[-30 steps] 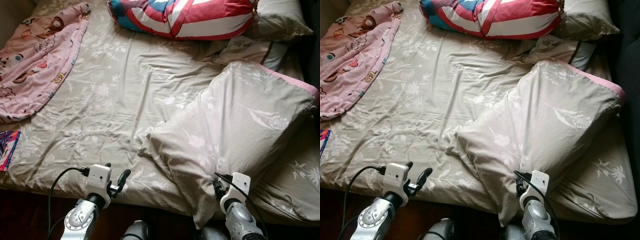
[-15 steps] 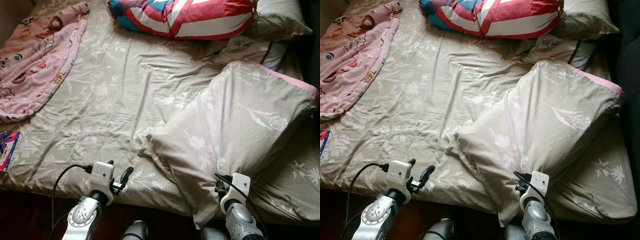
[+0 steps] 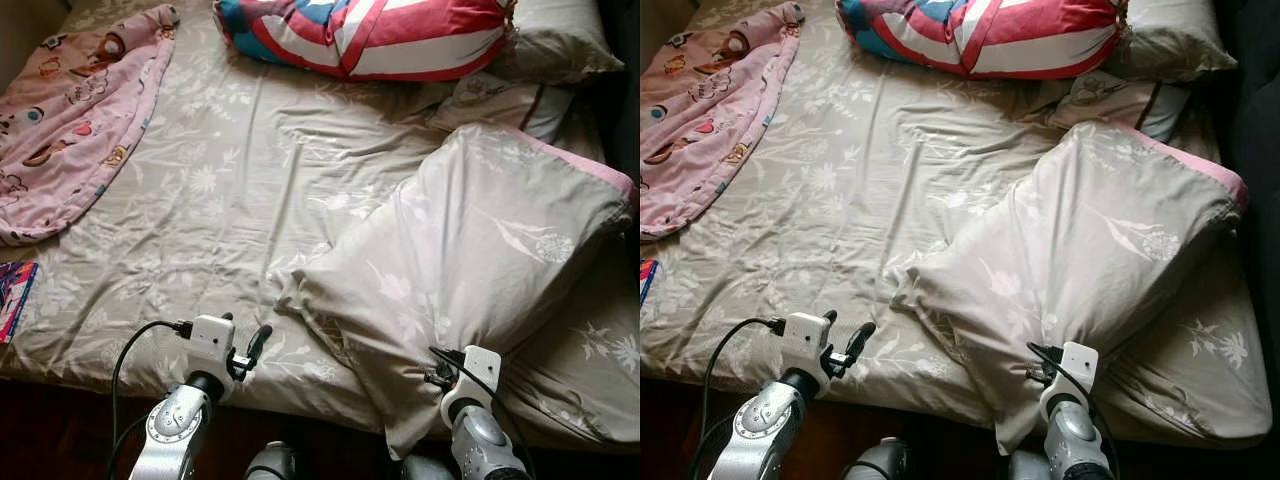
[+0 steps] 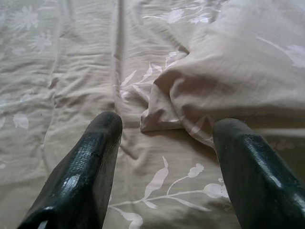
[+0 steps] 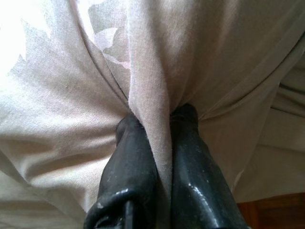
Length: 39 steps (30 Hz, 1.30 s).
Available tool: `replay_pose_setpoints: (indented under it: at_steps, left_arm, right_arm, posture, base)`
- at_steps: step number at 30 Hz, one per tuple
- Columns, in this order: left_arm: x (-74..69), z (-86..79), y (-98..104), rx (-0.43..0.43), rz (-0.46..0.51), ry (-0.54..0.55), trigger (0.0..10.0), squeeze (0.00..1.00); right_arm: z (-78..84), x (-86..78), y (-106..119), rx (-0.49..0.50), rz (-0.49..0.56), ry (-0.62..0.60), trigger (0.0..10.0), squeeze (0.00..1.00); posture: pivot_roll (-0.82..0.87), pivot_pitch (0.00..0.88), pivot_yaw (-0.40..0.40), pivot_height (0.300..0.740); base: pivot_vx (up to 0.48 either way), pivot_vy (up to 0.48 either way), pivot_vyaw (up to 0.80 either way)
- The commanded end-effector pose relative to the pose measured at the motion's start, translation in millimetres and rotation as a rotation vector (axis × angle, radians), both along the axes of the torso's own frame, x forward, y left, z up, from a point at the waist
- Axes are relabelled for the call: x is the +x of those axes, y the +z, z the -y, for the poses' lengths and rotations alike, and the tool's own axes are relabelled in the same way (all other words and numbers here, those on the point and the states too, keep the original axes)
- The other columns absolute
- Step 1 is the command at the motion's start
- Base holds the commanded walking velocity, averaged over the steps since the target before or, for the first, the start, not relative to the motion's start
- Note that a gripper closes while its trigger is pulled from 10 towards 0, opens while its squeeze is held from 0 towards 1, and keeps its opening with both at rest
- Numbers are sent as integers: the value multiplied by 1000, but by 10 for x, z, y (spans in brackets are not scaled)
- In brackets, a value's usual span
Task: Clean up the room
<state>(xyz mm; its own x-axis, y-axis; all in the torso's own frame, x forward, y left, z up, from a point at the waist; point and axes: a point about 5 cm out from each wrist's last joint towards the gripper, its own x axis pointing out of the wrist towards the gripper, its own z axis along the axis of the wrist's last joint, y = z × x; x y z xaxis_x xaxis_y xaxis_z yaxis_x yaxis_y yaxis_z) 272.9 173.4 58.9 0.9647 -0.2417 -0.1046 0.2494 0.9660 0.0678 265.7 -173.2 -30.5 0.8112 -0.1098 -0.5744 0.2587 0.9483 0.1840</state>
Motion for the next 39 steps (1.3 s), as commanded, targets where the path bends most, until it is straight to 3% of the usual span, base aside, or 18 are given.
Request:
replay_pose_setpoints:
  at_steps: [1, 6, 15, 19, 24, 25, 27, 29, 34, 39]
  left_arm:
    - [-51, -39, -98, 16, -39, 16, 10000, 0]
    - [-13, -25, -90, 10, -33, 20, 10000, 0]
    - [70, -17, -110, -6, -31, 38, 10000, 0]
    - [115, -4, -122, -16, -28, 46, 10000, 0]
    - [151, 13, -134, -24, -26, 53, 10000, 0]
    - [169, 26, -135, -31, -25, 56, 10000, 0]
    - [175, 29, -136, -33, -24, 57, 10000, 0]
    - [198, 38, -140, -41, -21, 61, 10000, 0]
    - [220, 44, -143, -46, -20, 65, 10000, 0]
    - [239, 31, -161, -50, -17, 72, 10000, 0]
  right_arm:
    - [-131, -269, -232, 29, -137, 37, 0, 0]
    - [-85, -230, -201, 11, -122, 24, 0, 0]
    - [187, -126, -79, -102, -65, -53, 0, 0]
    - [437, -79, 32, -242, -24, -136, 0, 0]
    - [642, -16, 167, -319, 29, -213, 0, 0]
    - [760, 33, 267, -358, 68, -257, 0, 0]
    - [801, 54, 308, -377, 84, -267, 0, 0]
    - [988, 127, 484, -477, 123, -322, 0, 0]
    - [1264, 181, 723, -555, 173, -427, 0, 0]
    - [1675, 198, 1087, -661, 217, -573, 0, 0]
  posture:
    - [146, 331, 115, 740]
    - [134, 322, 103, 740]
    - [97, 301, 74, 740]
    - [70, 290, 61, 740]
    - [50, 283, 52, 740]
    - [40, 279, 46, 740]
    - [38, 278, 45, 740]
    - [24, 273, 40, 740]
    - [11, 268, 34, 740]
    - [3, 264, 33, 740]
  base:
    - [0, 0, 0]
    - [0, 0, 0]
    - [0, 0, 0]
    - [0, 0, 0]
    - [0, 0, 0]
    - [0, 0, 0]
    - [0, 0, 0]
    - [0, 0, 0]
    - [0, 0, 0]
    - [0, 0, 0]
